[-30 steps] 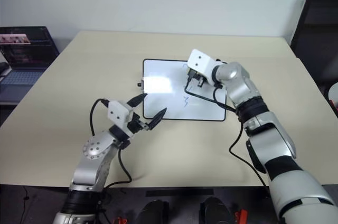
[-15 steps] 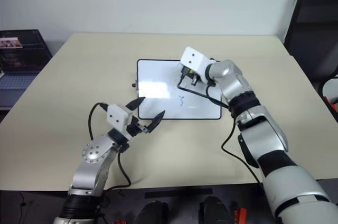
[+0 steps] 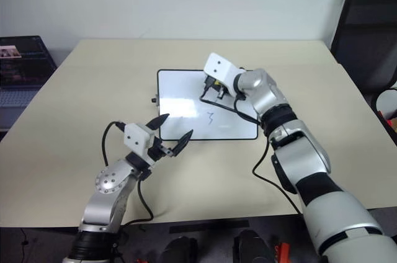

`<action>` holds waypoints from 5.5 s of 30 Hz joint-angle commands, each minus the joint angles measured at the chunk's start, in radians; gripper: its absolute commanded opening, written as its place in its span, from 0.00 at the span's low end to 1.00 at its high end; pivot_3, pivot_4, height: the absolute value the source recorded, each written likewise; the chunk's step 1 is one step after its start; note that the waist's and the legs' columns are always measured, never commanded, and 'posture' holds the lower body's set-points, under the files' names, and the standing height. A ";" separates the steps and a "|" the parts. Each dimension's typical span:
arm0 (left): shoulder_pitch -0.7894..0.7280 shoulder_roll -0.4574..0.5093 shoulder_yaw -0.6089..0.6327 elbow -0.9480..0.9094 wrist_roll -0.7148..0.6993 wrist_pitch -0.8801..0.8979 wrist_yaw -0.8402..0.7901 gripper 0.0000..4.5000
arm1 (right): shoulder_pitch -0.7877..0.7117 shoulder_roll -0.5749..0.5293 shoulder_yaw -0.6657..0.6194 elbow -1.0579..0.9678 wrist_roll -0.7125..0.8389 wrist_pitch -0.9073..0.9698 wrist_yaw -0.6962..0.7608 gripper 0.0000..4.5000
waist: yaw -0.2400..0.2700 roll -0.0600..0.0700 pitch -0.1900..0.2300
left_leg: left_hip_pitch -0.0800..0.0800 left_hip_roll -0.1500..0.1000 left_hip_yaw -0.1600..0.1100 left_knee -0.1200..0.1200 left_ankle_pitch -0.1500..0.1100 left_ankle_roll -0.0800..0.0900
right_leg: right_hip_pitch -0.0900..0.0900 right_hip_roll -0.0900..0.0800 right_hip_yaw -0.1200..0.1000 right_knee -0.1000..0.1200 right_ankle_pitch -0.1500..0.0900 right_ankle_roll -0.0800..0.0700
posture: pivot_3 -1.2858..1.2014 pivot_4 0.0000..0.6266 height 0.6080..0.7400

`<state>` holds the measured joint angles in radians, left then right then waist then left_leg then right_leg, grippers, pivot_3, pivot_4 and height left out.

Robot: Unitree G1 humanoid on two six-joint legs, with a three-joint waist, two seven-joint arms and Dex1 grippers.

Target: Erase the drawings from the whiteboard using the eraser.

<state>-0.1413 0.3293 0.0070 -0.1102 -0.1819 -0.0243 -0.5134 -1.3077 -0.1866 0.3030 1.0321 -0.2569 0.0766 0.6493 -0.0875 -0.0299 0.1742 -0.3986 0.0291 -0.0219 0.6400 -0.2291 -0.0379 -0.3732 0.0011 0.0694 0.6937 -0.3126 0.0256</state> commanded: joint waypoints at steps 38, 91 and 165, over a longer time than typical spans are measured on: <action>-0.050 -0.019 -0.033 -0.002 -0.005 -0.015 -0.016 1.00 | 0.152 -0.159 -0.030 -0.373 0.001 0.196 0.125 0.24 | 0.049 0.001 0.002 | -0.004 -0.002 -0.002 -0.012 0.000 0.000 | -0.001 -0.004 -0.004 -0.014 0.000 0.000 | 0.52 0.24 1.00; -0.033 -0.015 -0.024 -0.007 -0.004 -0.020 -0.003 1.00 | -0.040 0.022 -0.028 -0.079 0.017 0.113 0.052 0.24 | 0.030 0.001 0.002 | -0.002 -0.001 -0.001 -0.012 0.000 0.000 | -0.001 -0.003 -0.003 -0.013 0.000 0.000 | 0.52 0.24 1.00; -0.062 -0.018 -0.026 0.014 -0.007 -0.018 -0.025 1.00 | 0.181 -0.313 0.016 -0.283 -0.047 0.175 0.199 0.24 | 0.060 0.000 0.002 | -0.001 -0.003 -0.003 -0.009 0.000 0.000 | 0.003 -0.004 -0.005 -0.013 0.000 0.000 | 0.52 0.24 1.00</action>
<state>-0.1929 0.3099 -0.0322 -0.0806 -0.1826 -0.0148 -0.5361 -1.1632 -0.4580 0.3147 0.7171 -0.2720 0.1950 0.8492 -0.0273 -0.0300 0.1762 -0.3998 0.0262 -0.0245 0.6307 -0.2291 -0.0379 -0.3700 -0.0029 0.0639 0.6810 -0.3123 0.0256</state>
